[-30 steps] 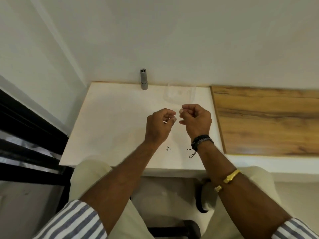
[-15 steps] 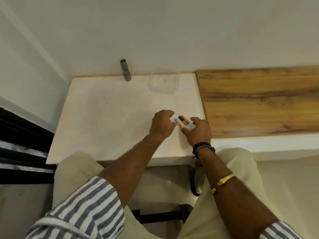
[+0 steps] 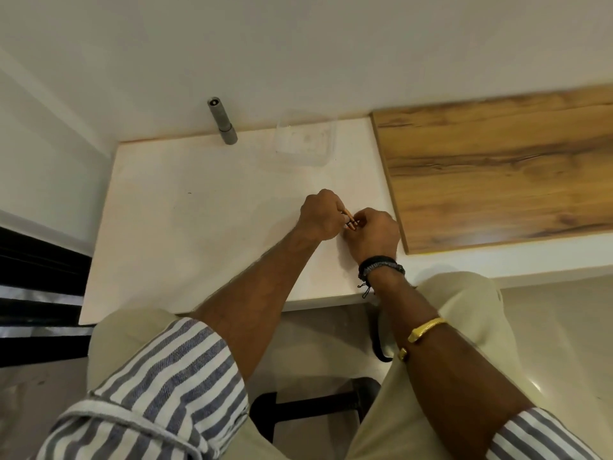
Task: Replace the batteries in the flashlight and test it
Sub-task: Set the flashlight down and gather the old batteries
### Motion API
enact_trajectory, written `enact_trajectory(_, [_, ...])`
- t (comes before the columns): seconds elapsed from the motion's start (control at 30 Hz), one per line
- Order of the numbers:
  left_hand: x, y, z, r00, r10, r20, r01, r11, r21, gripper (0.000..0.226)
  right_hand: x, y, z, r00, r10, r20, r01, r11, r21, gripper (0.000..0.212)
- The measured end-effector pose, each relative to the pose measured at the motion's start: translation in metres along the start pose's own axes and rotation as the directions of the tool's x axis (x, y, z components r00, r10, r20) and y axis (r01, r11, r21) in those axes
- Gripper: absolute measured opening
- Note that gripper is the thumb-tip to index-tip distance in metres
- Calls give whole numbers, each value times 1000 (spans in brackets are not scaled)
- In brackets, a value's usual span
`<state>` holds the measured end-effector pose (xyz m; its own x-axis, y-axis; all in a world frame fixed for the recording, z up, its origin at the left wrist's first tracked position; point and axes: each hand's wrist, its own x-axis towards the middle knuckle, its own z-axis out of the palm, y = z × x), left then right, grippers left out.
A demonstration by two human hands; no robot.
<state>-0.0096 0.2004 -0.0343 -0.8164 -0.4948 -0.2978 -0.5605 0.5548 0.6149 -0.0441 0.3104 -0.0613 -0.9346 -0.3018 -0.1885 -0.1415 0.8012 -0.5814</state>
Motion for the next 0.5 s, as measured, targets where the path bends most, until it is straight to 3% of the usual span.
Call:
enact_trajectory(0.27, [5,-7,-2,999,-37,20,38,997,-67,8,2,0,-2,1000,-6,6,5,998,60,10])
enact_trajectory(0.5, [2,-12,-3,999,-31,18,34,985,-168,12,5,1,-6,993,-77,86,78,997,-4,7])
